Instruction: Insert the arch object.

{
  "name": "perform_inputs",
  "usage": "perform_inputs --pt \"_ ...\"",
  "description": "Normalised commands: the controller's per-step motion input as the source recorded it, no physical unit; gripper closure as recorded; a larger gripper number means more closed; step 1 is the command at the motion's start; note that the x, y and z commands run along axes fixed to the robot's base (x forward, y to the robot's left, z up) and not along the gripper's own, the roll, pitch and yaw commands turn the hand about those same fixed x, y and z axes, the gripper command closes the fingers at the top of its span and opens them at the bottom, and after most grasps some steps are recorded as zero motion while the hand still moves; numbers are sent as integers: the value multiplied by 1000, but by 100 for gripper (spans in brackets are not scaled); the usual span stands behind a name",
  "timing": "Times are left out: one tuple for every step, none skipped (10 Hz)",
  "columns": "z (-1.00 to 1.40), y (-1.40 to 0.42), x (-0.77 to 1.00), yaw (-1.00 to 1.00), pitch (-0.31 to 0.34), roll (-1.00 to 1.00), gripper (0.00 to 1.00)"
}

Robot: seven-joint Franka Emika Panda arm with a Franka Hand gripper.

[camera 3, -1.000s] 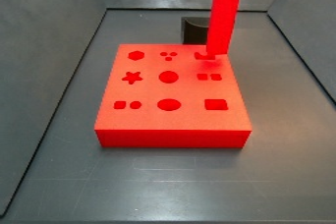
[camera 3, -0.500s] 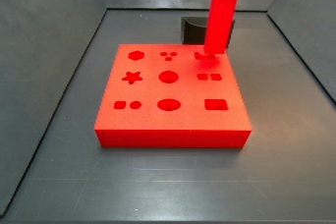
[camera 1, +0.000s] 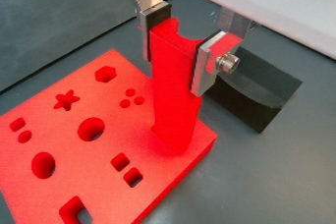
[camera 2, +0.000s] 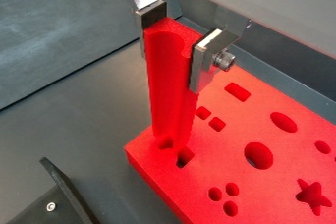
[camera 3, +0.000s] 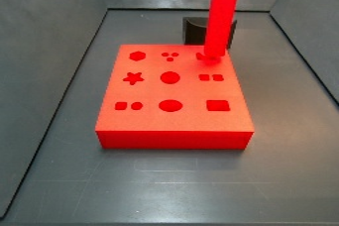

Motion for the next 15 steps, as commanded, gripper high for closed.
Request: perform_inputs --pt "-29 0 77 -123 36 139 100" --pt "0 0 0 -160 73 177 100" --pt "0 0 -9 -154 73 164 100" --pt "-11 -46 -106 -60 23 84 100" --pt "-54 -23 -117 -11 0 6 100" --pt "-63 -46 -249 -63 -13 0 100" --pt "-49 -40 -274 -100 -9 0 100" --pt "-34 0 -191 -91 0 7 100" --pt "-109 0 37 0 0 34 100" --pt "-60 3 366 0 23 26 100" --pt "-20 0 363 0 39 21 100" --pt "-63 0 140 0 33 60 100" --pt "-140 0 -60 0 3 86 100" --pt "-89 29 -260 -117 0 31 100" --pt "0 0 -354 -151 0 0 100"
